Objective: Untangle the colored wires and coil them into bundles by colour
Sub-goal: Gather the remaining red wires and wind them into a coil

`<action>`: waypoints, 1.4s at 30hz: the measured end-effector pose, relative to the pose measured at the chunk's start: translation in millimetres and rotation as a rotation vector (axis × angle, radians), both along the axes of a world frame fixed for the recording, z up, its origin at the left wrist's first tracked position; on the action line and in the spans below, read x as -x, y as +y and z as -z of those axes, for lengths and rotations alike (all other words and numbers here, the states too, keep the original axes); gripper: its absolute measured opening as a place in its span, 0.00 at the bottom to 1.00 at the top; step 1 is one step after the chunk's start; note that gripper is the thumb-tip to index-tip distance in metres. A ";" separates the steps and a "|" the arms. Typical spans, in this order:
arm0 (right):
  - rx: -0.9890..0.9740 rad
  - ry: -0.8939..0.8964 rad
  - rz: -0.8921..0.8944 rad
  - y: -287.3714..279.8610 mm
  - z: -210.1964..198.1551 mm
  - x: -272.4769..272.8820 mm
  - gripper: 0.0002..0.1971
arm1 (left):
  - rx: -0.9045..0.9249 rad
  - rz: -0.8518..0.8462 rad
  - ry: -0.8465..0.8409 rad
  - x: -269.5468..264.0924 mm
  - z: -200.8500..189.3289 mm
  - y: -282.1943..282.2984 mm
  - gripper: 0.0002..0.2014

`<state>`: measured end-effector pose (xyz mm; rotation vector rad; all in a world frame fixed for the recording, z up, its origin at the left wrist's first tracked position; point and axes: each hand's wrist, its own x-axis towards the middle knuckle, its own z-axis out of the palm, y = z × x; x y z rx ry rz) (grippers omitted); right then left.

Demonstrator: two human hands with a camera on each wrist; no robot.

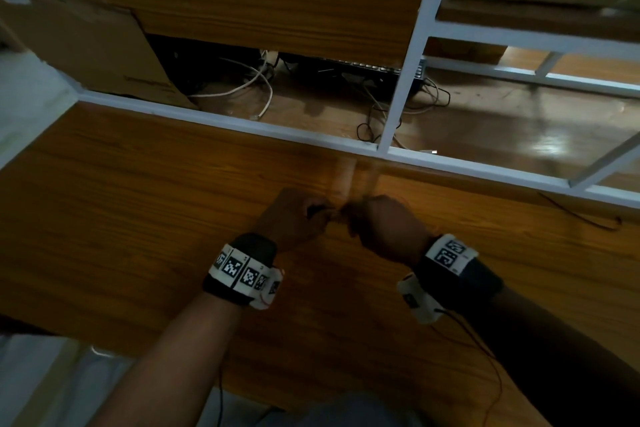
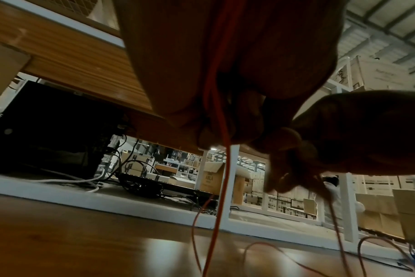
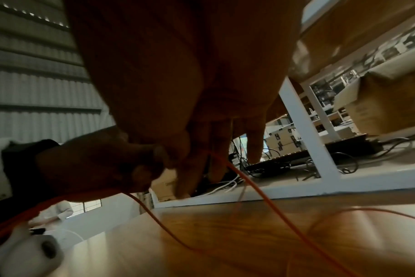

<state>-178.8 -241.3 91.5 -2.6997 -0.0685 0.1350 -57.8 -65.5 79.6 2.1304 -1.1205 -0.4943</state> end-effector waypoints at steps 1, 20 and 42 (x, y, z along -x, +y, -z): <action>-0.001 -0.035 0.024 -6.2 -3.1 1.4 0.12 | 0.032 -0.013 0.030 0.8 -0.8 1.6 0.09; 0.301 0.112 0.209 -77.0 -25.4 39.4 0.39 | 0.146 -0.189 0.089 -1.7 2.8 14.1 0.03; -0.144 -0.286 0.104 -28.3 -14.1 23.0 0.17 | 0.124 0.079 0.131 13.7 -3.7 1.8 0.16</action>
